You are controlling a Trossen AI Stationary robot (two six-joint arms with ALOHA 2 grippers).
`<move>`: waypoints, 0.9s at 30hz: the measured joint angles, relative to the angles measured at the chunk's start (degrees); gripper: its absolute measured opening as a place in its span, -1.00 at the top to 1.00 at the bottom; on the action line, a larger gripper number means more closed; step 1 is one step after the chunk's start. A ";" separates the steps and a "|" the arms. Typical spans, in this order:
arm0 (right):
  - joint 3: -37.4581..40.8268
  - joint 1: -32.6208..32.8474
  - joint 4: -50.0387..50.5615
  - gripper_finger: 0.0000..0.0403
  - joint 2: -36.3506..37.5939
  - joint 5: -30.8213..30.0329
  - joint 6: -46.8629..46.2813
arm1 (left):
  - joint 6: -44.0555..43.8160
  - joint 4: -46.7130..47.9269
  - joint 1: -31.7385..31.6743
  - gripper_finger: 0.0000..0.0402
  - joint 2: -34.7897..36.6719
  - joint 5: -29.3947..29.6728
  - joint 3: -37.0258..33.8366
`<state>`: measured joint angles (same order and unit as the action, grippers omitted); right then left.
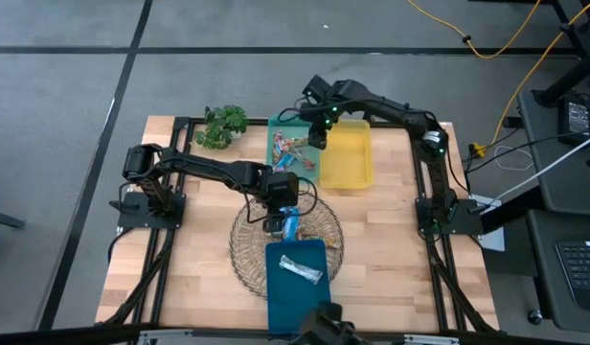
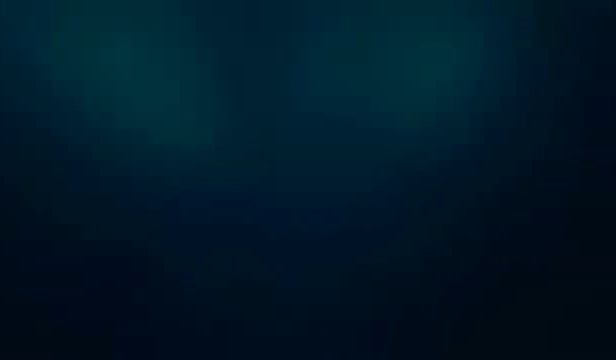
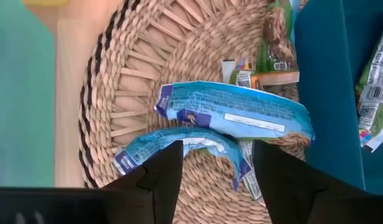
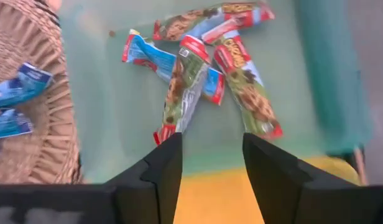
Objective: Pick and place Granola Bars by type
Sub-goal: Put the blue granola bar into the yellow container
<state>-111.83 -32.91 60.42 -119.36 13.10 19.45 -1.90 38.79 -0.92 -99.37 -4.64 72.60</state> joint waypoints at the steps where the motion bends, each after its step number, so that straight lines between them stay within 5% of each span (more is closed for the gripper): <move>1: 0.00 -0.31 0.97 0.16 1.12 -0.07 -0.26 | -0.27 0.09 0.10 0.06 0.00 -0.01 0.00; 13: 4.71 -2.33 7.27 0.17 18.01 -7.61 -2.97 | -6.28 0.31 2.86 -0.17 -2.51 1.95 0.00; 27: 48.31 -1.18 -18.98 0.18 54.38 -8.57 -8.76 | -9.41 -0.17 3.25 -0.22 -4.70 5.21 -0.02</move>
<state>-63.52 -34.09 41.45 -64.98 4.54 10.69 -11.31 38.63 2.33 -104.08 0.57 72.58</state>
